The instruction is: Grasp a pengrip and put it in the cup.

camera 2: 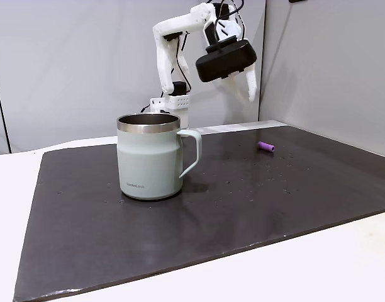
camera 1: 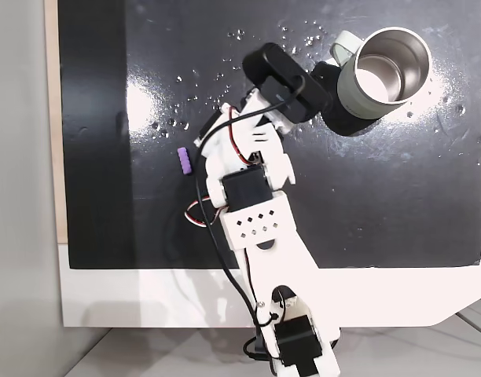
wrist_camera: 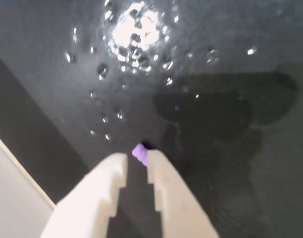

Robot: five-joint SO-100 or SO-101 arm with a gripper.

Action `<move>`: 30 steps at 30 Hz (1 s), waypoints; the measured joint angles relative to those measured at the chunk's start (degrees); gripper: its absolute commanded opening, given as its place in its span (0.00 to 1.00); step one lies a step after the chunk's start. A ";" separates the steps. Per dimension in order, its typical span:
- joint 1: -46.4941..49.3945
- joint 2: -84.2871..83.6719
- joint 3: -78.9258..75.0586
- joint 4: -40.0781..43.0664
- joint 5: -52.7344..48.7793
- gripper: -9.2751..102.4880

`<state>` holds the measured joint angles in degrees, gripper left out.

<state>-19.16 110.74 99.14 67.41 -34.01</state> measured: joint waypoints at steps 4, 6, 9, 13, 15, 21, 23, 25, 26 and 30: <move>-3.69 -6.68 -7.65 4.92 -1.67 0.12; -5.19 -10.37 -11.16 7.03 -2.20 0.16; -7.56 -13.71 -14.41 9.67 -3.16 0.22; -11.16 -19.16 -19.60 15.21 -5.10 0.24; -12.04 -22.59 -21.97 18.02 -5.89 0.24; -13.36 -29.88 -24.35 20.48 -6.77 0.26; -14.33 -31.64 -24.35 20.48 -7.12 0.26; -15.73 -33.66 -24.96 20.48 -7.29 0.26; -16.08 -34.54 -25.66 20.39 -7.38 0.26; -16.52 -37.97 -28.13 20.39 -7.38 0.26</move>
<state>-35.68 72.77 71.02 87.80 -41.40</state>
